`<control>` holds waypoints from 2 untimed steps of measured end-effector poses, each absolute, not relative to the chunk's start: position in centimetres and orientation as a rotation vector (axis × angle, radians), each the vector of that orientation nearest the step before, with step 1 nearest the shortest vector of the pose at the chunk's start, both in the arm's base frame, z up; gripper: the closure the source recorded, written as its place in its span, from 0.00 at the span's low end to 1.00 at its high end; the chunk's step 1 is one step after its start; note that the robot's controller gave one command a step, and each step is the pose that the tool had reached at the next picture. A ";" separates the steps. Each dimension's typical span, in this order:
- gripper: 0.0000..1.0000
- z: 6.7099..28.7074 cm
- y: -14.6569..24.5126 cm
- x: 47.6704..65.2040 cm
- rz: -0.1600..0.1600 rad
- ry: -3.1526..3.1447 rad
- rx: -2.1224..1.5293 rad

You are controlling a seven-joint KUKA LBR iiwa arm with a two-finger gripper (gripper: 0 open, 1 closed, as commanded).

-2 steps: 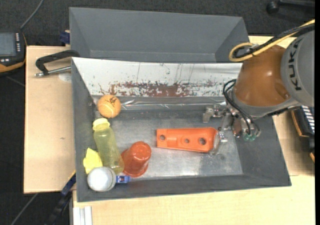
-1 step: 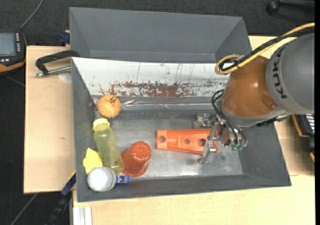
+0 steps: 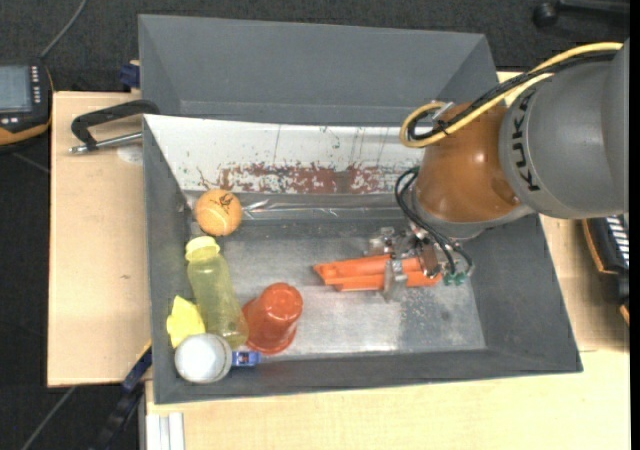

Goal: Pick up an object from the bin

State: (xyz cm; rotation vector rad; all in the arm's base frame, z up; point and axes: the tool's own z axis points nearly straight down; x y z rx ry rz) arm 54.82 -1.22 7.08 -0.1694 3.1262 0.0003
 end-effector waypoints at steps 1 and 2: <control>1.00 7.1 -1.2 54.8 0.000 3.126 -0.170; 1.00 15.0 -0.7 53.0 0.001 3.121 -0.181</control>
Offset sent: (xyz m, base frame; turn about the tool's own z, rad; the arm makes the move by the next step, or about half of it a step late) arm -0.0194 0.0049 0.0783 -0.0073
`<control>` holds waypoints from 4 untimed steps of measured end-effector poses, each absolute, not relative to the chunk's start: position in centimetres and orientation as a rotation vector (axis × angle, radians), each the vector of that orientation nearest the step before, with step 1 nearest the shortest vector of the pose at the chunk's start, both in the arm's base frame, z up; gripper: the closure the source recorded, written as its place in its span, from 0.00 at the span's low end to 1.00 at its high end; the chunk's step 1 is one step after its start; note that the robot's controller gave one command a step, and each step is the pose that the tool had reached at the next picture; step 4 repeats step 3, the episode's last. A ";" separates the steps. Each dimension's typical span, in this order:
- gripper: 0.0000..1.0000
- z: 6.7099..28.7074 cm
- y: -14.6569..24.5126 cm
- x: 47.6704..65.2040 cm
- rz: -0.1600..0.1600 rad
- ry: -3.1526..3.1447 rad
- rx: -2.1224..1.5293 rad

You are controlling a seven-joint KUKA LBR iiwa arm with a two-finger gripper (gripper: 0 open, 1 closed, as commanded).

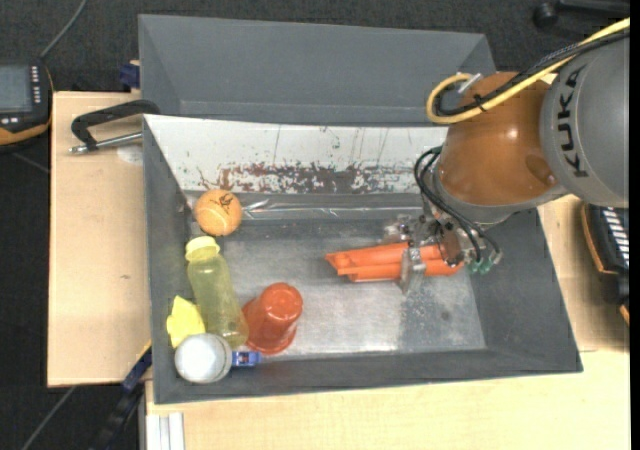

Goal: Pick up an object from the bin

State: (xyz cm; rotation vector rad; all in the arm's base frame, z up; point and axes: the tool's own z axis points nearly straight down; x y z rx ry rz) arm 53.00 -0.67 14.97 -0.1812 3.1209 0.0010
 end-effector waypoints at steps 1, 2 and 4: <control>1.00 15.0 -0.7 53.0 0.001 3.121 -0.182; 1.00 20.6 -0.9 53.6 0.002 3.123 -0.167; 1.00 22.3 -0.8 53.9 0.000 3.111 -0.166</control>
Offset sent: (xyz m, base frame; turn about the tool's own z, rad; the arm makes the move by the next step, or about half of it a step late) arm 0.0141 -0.0060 0.1207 0.0206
